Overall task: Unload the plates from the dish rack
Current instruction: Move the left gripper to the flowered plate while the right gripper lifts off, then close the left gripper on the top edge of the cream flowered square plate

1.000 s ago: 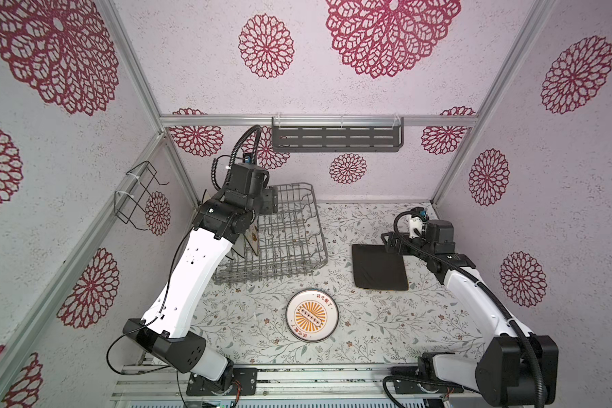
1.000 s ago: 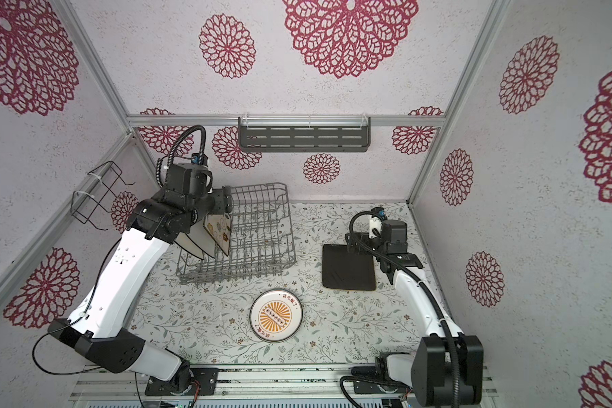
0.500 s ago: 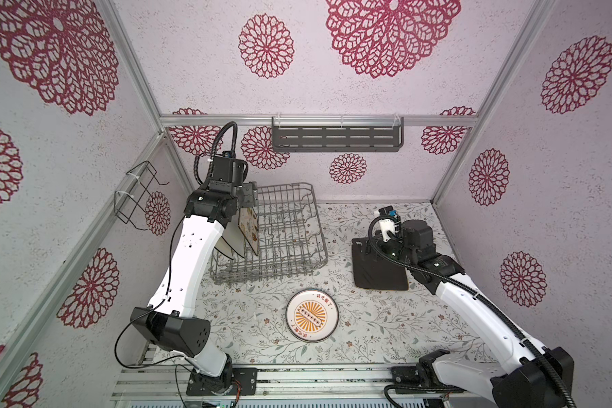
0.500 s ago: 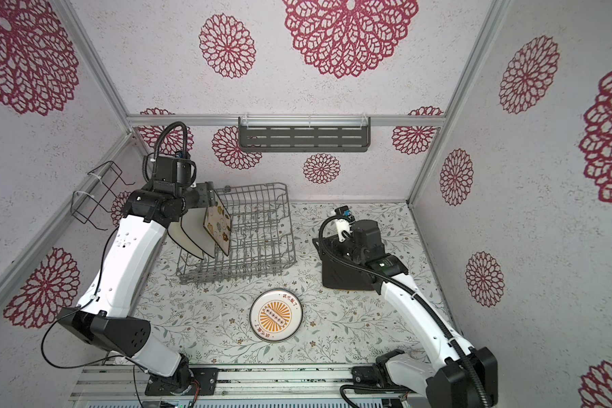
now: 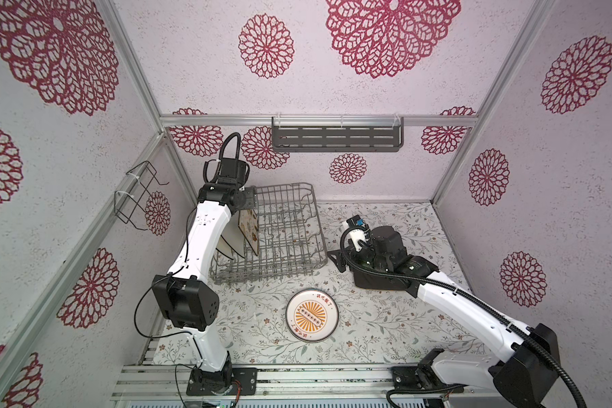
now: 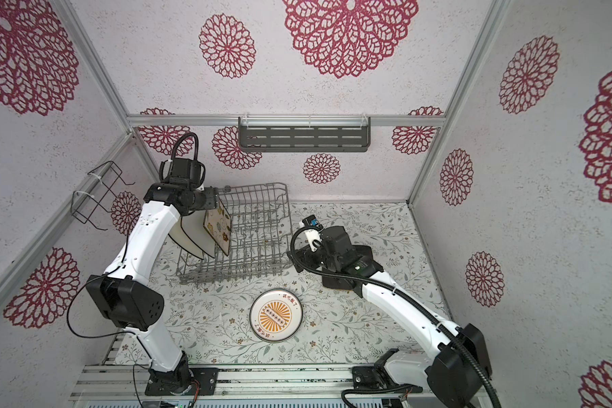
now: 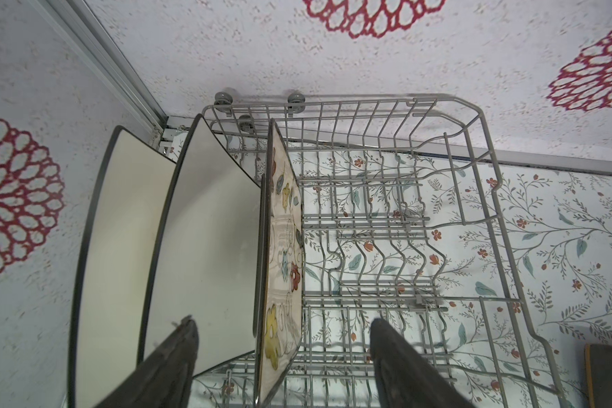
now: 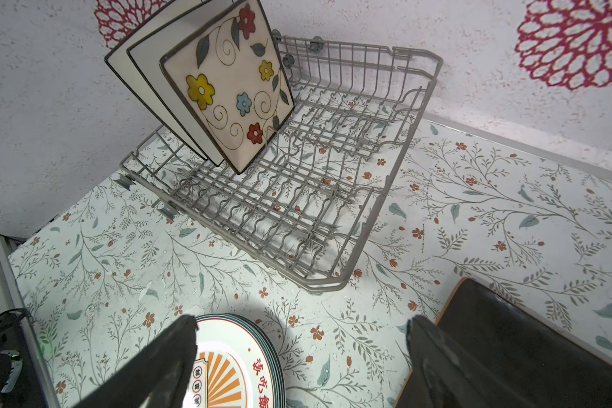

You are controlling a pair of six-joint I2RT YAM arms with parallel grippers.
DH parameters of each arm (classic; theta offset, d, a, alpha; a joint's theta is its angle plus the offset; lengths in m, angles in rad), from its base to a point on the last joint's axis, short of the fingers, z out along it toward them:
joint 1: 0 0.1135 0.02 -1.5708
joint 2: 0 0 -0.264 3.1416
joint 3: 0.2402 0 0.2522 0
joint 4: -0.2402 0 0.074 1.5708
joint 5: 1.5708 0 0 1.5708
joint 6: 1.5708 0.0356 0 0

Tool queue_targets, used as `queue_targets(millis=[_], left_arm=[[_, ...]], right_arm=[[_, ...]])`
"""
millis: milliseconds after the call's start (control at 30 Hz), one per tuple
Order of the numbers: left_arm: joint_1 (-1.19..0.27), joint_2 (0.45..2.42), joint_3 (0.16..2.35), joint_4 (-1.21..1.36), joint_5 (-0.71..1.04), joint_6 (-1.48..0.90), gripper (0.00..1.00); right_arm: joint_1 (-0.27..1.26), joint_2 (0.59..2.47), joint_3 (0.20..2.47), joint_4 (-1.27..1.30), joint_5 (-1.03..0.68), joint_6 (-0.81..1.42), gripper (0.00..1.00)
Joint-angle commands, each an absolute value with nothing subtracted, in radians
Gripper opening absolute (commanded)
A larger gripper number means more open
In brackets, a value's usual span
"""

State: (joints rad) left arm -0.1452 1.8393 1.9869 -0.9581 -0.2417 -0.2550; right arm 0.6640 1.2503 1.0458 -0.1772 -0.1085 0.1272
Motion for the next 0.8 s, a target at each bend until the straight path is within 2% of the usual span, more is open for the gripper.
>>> queue_targets(millis=[0, 267, 533, 767], left_arm=[[-0.128, 1.883, 2.031, -0.966, -0.220, -0.252, 0.78], [-0.101, 2.024, 2.117, -1.003, -0.187, -0.270, 0.77], [-0.073, 2.085, 2.144, -1.002, -0.181, -0.277, 0.76], [-0.061, 2.129, 2.153, -1.012, -0.154, -0.284, 0.69]], right_arm=[[0.675, 1.248, 1.083, -0.127, -0.074, 0.156, 0.95], [0.723, 1.261, 1.095, -0.153, -0.045, 0.156, 0.95], [0.726, 1.259, 1.087, -0.150, -0.036, 0.144, 0.96], [0.729, 1.287, 1.091, -0.138, -0.044, 0.125, 0.96]])
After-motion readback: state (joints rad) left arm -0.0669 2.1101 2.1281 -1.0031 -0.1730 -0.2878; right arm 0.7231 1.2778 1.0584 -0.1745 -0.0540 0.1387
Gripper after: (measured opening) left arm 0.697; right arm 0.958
